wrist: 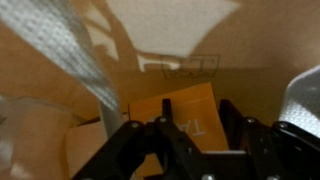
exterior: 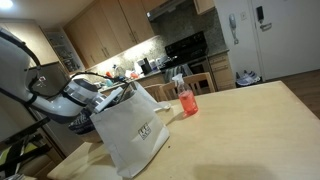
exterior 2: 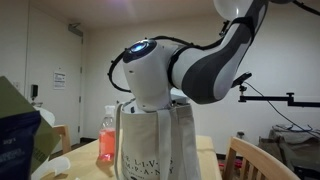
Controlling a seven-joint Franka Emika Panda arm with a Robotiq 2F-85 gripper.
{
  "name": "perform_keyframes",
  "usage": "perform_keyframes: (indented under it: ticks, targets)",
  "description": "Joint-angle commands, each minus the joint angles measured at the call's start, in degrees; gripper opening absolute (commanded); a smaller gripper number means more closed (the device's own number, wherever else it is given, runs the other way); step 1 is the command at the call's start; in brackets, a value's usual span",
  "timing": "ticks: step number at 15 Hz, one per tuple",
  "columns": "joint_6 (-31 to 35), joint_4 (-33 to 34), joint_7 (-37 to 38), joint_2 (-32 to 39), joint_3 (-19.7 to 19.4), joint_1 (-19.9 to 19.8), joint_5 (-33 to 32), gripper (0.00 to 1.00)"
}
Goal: Move the bag slightly forward, take out the TAZO box, and put it on the table
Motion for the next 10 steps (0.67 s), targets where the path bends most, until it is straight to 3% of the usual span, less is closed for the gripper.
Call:
perform_keyframes:
  ticks: [1, 4, 10]
  targets:
    - [-1.93, 1.19, -0.40, 0.07, -0.01, 0.45, -1.59, 0.22]
    - [-2.28, 1.12, -0.29, -0.05, 0.06, 0.39, -2.40, 0.01]
    - [-2.41, 0.23, 0.99, -1.45, 0.26, 0.87, -3.99, 0.00]
